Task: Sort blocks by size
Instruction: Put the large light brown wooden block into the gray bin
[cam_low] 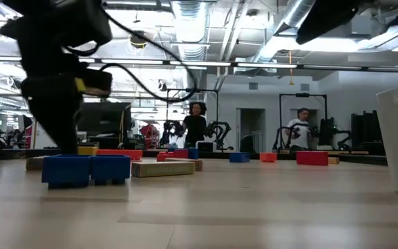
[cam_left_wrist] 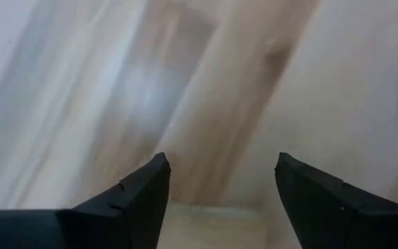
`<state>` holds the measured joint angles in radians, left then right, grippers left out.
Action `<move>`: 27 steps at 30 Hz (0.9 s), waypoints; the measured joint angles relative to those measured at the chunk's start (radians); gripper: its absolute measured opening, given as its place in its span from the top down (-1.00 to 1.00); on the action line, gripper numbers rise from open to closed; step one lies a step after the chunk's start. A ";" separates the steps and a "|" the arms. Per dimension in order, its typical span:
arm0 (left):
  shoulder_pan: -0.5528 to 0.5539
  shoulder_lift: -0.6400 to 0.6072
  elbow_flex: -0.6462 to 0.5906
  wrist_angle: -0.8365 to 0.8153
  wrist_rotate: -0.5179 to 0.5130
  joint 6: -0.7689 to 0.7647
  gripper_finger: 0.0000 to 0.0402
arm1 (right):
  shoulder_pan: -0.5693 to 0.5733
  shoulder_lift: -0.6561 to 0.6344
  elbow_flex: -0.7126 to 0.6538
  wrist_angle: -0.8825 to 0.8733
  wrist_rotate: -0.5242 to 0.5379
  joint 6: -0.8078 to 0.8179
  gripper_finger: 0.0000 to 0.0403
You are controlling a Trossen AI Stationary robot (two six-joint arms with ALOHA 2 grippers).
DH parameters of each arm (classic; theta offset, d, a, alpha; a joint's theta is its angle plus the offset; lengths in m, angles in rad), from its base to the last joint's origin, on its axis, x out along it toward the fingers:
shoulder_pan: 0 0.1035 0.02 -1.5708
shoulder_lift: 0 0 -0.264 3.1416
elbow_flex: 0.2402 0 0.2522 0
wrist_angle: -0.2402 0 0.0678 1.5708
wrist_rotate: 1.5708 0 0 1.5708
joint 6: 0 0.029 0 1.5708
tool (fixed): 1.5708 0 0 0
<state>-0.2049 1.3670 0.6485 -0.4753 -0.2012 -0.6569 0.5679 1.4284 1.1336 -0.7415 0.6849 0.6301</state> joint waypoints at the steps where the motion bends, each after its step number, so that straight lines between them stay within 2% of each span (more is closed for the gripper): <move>1: -0.012 0.000 0.000 -0.014 -0.027 -0.020 -0.24 | -0.002 0.000 0.000 0.000 0.004 -0.004 0.17; 6: -0.050 0.000 0.000 -0.026 -0.078 -0.082 -0.24 | -0.019 0.000 0.000 0.003 0.053 -0.004 0.17; 9: -0.068 -0.001 0.000 -0.032 -0.058 -0.084 -0.24 | -0.032 0.000 0.000 0.003 0.066 -0.004 0.17; 13: -0.083 -0.008 0.047 -0.134 -0.038 -0.043 -0.24 | -0.042 0.000 0.000 0.003 0.073 -0.009 0.17; 16: -0.093 -0.015 0.098 -0.223 -0.039 0.058 -0.24 | -0.051 0.000 0.000 0.003 0.073 -0.010 0.17; 20: -0.131 -0.015 0.123 -0.294 -0.039 0.278 -0.24 | -0.051 0.000 0.000 0.014 0.073 -0.010 0.17; 24: -0.163 -0.011 0.073 -0.301 -0.069 0.465 -0.24 | -0.036 0.000 0.000 0.025 0.074 -0.014 0.17; 27: -0.168 -0.012 0.030 -0.269 -0.078 0.506 -0.24 | -0.028 0.000 0.000 0.025 0.074 -0.014 0.17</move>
<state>-0.3733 1.3548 0.6787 -0.7440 -0.2790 -0.1505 0.5402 1.4284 1.1336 -0.7164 0.7586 0.6163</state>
